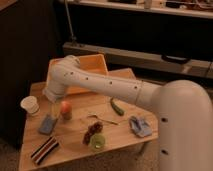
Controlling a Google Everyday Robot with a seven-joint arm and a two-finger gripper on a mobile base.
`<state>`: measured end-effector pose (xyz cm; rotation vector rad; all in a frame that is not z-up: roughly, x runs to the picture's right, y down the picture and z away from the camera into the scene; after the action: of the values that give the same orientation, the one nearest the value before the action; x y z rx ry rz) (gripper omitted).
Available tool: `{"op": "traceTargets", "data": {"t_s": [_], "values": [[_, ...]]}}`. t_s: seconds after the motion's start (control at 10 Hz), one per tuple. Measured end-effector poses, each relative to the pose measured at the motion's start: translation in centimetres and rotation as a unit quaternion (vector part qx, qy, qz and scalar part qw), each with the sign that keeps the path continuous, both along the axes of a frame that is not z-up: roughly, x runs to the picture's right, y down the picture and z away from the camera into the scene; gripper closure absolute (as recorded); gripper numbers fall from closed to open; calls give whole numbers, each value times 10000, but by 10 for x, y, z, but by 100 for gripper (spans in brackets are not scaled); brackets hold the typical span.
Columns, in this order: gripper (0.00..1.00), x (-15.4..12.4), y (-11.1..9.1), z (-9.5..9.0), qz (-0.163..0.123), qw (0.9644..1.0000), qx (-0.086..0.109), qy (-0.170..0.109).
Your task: Wipe table surface with eraser
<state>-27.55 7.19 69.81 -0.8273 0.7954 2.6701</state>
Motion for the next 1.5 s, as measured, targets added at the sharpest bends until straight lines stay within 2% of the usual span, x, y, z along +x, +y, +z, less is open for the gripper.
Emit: {"op": "traceTargets", "data": {"t_s": [0.1,0.2,0.3,0.4,0.5,0.6,0.7,0.8,0.9,1.0,1.1,1.3,1.5], "values": [[20,0,6,5,135,9968,-159,768],[20,-2,17,9,138,9895,-329,1398],[20,-1,26,13,122,9833,-469,1754],[20,1,34,17,59,9784,-633,1968],[20,3,41,18,13,9784,-806,1901],[20,5,48,19,-55,9833,-924,1569],[20,7,54,19,-176,9888,-970,1124],[20,5,60,17,-373,9927,-934,667],[20,3,66,14,-588,9945,-840,227],[20,7,70,12,-836,9941,-674,-164],[20,5,75,13,-1174,9908,-513,-432],[20,6,77,13,-1411,9874,-405,-598],[20,4,78,13,-1449,9867,-395,-628]]}}
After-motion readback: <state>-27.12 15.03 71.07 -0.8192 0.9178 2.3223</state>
